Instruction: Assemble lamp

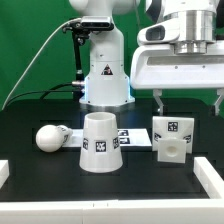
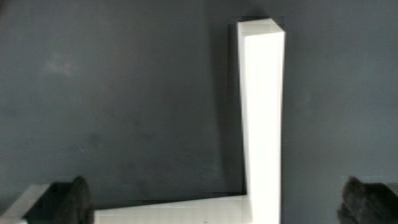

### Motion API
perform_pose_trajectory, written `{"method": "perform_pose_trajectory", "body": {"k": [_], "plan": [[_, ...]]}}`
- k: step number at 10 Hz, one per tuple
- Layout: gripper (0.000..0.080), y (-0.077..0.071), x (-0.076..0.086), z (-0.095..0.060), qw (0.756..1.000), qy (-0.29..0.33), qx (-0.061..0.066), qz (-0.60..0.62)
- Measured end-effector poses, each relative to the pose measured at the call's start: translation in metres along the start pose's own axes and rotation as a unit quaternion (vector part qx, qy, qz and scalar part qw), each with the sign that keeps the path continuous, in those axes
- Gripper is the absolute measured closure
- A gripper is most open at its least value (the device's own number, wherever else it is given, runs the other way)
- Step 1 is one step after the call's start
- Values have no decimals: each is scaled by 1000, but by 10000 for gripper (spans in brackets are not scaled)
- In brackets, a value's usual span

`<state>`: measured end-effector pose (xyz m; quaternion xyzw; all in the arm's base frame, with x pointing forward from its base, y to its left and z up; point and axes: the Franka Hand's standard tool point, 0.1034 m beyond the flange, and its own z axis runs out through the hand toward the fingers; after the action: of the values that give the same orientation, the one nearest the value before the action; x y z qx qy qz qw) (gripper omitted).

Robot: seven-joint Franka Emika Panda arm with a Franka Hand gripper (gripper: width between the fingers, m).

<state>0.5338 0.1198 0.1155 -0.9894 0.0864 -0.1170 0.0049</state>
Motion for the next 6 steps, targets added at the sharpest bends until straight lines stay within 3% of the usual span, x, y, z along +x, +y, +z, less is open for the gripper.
{"method": "perform_pose_trajectory", "body": {"k": [2,3,5,6], "plan": [[101,1,0,0,999,0,0,42],[101,12,-3,4,996,-13,0,91],[101,29,-16,12,971,-86,2,224],[101,25,-11,12,968,-99,1,230]]}}
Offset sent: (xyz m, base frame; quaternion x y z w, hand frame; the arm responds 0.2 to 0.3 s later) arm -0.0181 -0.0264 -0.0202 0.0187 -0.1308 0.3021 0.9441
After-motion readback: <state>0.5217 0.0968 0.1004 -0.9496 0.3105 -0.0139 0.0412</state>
